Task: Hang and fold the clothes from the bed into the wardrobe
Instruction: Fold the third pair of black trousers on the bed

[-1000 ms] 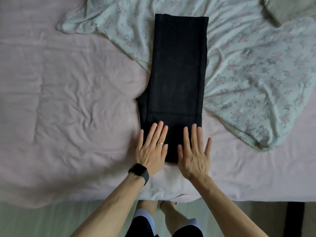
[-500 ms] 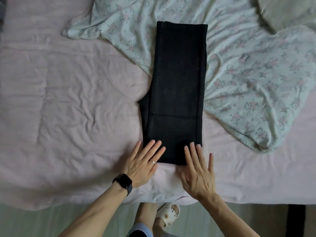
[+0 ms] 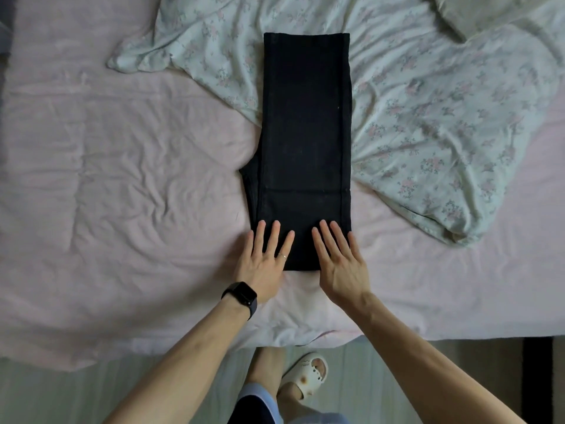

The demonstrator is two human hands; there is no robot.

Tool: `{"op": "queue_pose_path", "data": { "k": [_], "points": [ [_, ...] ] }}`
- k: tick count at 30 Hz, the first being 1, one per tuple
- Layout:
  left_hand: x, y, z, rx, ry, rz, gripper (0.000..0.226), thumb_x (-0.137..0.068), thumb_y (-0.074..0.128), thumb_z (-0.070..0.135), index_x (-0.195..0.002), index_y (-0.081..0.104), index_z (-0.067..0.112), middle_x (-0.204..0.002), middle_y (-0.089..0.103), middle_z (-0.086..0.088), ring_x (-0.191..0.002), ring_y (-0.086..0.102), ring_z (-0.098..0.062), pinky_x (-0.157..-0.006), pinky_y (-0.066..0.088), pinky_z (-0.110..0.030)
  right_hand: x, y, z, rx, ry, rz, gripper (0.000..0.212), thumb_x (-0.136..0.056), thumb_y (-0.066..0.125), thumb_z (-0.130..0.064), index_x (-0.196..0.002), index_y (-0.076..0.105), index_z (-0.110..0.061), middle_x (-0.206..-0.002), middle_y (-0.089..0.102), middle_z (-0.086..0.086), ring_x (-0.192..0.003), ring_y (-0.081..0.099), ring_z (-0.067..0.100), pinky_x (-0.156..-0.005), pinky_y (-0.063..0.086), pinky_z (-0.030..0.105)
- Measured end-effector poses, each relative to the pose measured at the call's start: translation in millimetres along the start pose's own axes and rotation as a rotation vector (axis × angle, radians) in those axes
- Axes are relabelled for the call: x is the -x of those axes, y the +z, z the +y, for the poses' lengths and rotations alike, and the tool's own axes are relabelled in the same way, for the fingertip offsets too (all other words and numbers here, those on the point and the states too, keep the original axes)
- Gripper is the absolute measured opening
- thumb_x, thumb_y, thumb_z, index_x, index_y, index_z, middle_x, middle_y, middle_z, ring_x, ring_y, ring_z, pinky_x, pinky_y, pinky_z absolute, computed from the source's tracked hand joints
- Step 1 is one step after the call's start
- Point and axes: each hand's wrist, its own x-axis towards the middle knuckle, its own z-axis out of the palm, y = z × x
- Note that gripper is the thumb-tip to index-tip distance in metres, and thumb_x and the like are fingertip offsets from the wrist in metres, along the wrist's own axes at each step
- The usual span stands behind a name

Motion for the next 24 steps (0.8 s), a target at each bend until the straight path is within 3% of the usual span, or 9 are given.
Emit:
{"op": "queue_pose_path", "data": {
  "k": [5,8,10,12,13,15,18,21,24],
  "points": [
    [-7,-10,-15,-0.094,0.093,-0.067,0.073,-0.104,0.032,0.015,-0.153,-0.023,0.015,-0.164,-0.006,-0.024,-0.148,0.004,-0.053,-0.120,0.014,-0.056,1,-18,3,-0.005,0.012,-0.081,0.070,-0.080,0.071,-0.005,-0.147,0.050,-0.010,-0.153,0.044,0.016,-0.140,0.045,0.033,-0.110,0.043,0.053],
    [-14,-21,-13,-0.144,0.118,-0.125,0.071,-0.102,0.033,0.016,-0.157,-0.013,0.012,-0.165,-0.002,-0.021,-0.147,0.010,-0.054,-0.119,0.020,-0.054,3,-24,7,0.049,0.025,-0.128,0.073,-0.085,0.069,-0.010,-0.152,0.040,-0.013,-0.158,0.036,0.014,-0.145,0.038,0.031,-0.113,0.040,0.050],
    [-12,-31,-14,-0.110,0.144,-0.025,0.071,-0.094,0.048,0.014,-0.158,0.017,0.013,-0.163,0.023,-0.017,-0.140,0.033,-0.053,-0.111,0.038,-0.052,3,-20,14,0.030,0.008,-0.160,0.071,-0.096,0.056,-0.011,-0.158,0.022,-0.016,-0.164,0.018,0.013,-0.151,0.022,0.031,-0.121,0.026,0.049],
    [-4,-37,-16,-0.169,0.221,0.068,0.056,-0.082,0.058,0.009,-0.138,0.059,0.011,-0.135,0.061,-0.012,-0.115,0.063,-0.043,-0.088,0.057,-0.045,0,-21,21,0.007,-0.039,-0.230,0.066,-0.103,0.037,-0.010,-0.160,0.005,-0.016,-0.166,0.000,0.011,-0.154,0.006,0.031,-0.125,0.010,0.046],
    [3,-36,-17,-0.206,0.251,0.111,0.047,-0.082,0.055,0.006,-0.127,0.069,0.011,-0.121,0.070,-0.010,-0.105,0.069,-0.039,-0.080,0.060,-0.041,-1,-23,21,0.003,-0.067,-0.235,0.063,-0.103,0.033,-0.009,-0.160,0.005,-0.014,-0.167,0.001,0.011,-0.154,0.007,0.032,-0.125,0.009,0.046],
    [15,-38,-17,-0.226,0.228,0.126,0.049,-0.082,0.039,0.002,-0.115,0.075,0.010,-0.110,0.075,-0.009,-0.096,0.073,-0.035,-0.073,0.061,-0.037,2,-31,19,0.005,-0.100,-0.160,0.060,-0.098,0.039,-0.006,-0.157,0.025,-0.008,-0.163,0.022,0.016,-0.150,0.025,0.036,-0.122,0.024,0.048],
    [31,-60,-3,-0.230,0.152,0.093,0.063,-0.082,0.025,-0.003,-0.126,0.069,0.009,-0.122,0.070,-0.011,-0.109,0.068,-0.035,-0.081,0.060,-0.035,16,-43,12,-0.060,-0.074,-0.101,0.062,-0.094,0.052,-0.002,-0.153,0.036,-0.006,-0.159,0.034,0.015,-0.146,0.033,0.037,-0.119,0.031,0.050],
    [48,-58,3,-0.162,0.100,-0.078,0.066,-0.092,0.005,-0.009,-0.156,0.016,0.001,-0.160,0.027,-0.020,-0.146,0.027,-0.044,-0.106,0.044,-0.044,29,-53,8,-0.090,-0.022,-0.232,0.064,-0.100,0.033,-0.007,-0.161,0.015,-0.016,-0.167,0.014,0.006,-0.154,0.012,0.028,-0.124,0.016,0.042],
    [84,-68,10,-0.076,0.107,-0.209,0.060,-0.102,0.019,-0.007,-0.157,0.000,0.003,-0.165,0.014,-0.017,-0.151,0.014,-0.039,-0.112,0.037,-0.044,57,-76,2,-0.074,-0.057,-0.362,0.065,-0.100,0.029,-0.007,-0.161,0.012,-0.021,-0.168,0.013,0.001,-0.154,0.013,0.023,-0.122,0.018,0.036]
  ]
}}
